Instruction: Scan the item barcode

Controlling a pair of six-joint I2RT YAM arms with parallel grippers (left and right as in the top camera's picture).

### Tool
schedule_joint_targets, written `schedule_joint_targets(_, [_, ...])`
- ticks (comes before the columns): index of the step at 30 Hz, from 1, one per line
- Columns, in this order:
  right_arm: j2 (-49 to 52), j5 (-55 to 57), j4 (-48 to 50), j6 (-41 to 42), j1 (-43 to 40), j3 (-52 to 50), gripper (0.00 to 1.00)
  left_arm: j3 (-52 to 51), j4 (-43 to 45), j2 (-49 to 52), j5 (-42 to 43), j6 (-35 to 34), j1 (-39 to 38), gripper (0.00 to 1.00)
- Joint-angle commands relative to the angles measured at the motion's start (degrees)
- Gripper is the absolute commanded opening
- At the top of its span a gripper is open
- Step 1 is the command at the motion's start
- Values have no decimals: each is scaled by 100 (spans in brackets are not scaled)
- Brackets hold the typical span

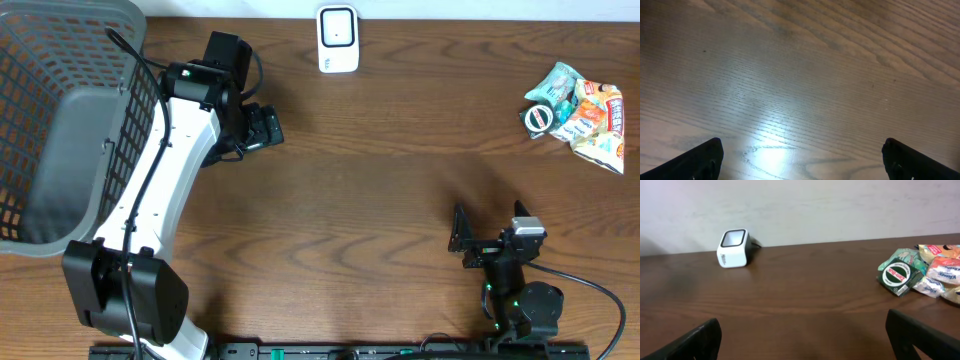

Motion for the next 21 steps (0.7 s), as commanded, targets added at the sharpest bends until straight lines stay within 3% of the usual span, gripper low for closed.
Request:
schedule_joint_targets(1, [-66, 7, -37, -160, -57, -11, 99, -24, -15, 22, -15, -72, 11, 100])
schedule_joint_targets(21, [-66, 98, -57, -155, -57, -9, 99, -24, -15, 22, -15, -72, 11, 100])
